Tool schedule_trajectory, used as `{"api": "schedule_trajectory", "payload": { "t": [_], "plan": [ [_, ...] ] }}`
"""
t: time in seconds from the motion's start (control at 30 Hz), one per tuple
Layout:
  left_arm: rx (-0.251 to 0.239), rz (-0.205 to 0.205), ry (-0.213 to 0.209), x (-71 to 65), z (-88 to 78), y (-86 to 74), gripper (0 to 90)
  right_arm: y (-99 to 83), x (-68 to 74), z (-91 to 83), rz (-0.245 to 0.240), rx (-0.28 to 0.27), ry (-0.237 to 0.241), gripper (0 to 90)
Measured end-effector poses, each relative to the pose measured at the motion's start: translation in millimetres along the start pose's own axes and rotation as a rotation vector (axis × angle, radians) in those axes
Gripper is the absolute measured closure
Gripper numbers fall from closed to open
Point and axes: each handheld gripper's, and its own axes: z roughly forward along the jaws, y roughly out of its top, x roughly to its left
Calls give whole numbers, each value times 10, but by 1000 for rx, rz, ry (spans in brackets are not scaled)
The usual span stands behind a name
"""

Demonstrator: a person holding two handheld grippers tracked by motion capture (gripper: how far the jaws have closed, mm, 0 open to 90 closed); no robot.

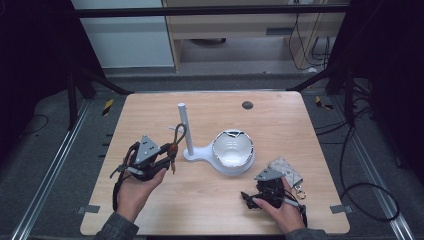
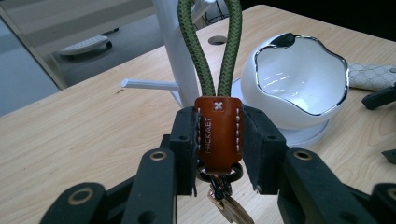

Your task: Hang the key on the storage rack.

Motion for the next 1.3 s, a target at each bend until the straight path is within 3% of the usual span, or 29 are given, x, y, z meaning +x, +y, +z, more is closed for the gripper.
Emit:
{"api": "schedule_trajectory", "payload": {
  "t": [0.87,1.3],
  "plan": [
    [54,-55,3,73,399,-58,662,0,0,0,0,0,0,2],
    [49,-80,4,85,496,-83,659,1,2,0,2,1,-1,3]
  ]
}}
